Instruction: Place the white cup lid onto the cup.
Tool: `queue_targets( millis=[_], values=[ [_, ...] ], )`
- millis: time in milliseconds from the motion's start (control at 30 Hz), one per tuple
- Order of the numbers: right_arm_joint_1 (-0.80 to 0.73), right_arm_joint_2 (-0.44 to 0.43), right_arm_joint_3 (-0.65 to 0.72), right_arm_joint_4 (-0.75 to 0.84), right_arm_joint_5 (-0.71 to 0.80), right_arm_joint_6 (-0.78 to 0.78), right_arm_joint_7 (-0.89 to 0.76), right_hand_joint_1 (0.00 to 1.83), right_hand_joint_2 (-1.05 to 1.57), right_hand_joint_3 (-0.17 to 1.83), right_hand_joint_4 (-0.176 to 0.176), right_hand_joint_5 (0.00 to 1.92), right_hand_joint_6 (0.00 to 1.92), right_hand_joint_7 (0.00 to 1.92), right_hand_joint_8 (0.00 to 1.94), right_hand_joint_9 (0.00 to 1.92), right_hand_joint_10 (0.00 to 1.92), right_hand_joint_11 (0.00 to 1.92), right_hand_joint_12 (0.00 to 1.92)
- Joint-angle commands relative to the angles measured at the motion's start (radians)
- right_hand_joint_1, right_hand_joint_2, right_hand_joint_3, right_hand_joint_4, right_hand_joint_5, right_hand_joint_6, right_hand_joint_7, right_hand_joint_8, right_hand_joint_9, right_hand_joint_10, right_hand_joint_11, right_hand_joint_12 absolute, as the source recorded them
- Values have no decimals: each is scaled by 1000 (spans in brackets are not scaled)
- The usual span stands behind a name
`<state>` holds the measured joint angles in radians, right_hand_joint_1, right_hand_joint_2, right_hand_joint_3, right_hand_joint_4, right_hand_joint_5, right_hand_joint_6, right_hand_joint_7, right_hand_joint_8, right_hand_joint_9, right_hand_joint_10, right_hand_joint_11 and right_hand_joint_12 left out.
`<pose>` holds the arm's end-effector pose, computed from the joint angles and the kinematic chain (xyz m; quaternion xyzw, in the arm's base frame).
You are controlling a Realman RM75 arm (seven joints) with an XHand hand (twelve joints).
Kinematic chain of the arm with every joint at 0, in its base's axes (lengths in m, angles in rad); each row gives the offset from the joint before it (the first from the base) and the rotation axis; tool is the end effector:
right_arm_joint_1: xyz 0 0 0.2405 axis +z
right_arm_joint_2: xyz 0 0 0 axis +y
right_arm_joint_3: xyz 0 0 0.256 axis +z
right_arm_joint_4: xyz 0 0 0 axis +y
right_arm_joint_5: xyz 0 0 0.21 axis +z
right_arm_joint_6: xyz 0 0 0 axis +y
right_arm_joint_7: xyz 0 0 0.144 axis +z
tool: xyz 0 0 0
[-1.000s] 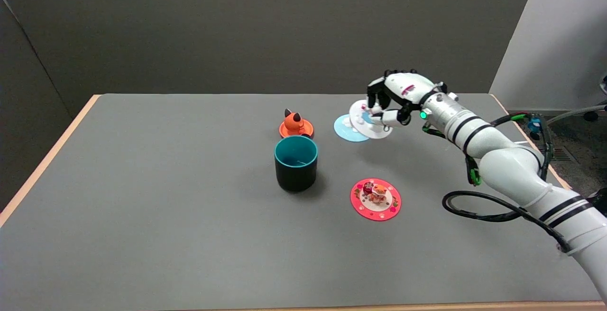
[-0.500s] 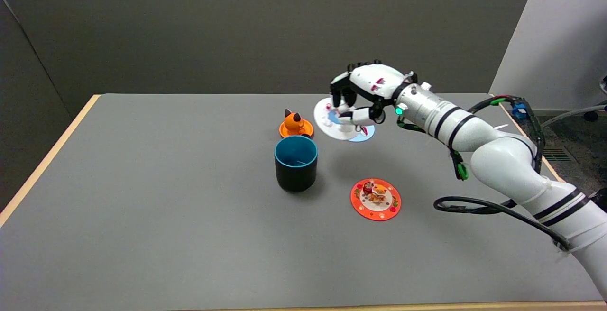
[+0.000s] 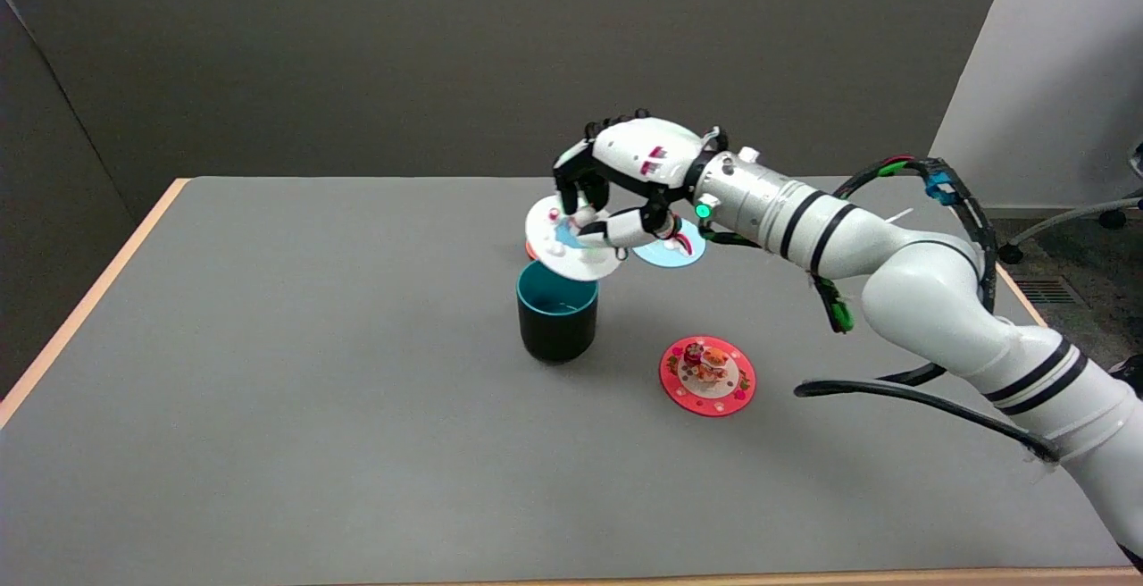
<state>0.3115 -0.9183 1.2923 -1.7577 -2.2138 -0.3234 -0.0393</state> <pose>-0.1418 -0.3842 0.2697 0.8330 -0.0747 0.0253 0.5477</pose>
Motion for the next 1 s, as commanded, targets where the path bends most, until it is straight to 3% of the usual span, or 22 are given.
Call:
queue_targets(
  millis=[33,1000],
  values=[
    [66,-37,-113,-43,0,-39,39,1198,995,375,-18,849,1150,904,1335,886,882,480,258],
    [172,-26,-198,125,-10,-70,31,1192,995,390,-5,841,1182,883,1361,873,888,474,248]
  ],
)
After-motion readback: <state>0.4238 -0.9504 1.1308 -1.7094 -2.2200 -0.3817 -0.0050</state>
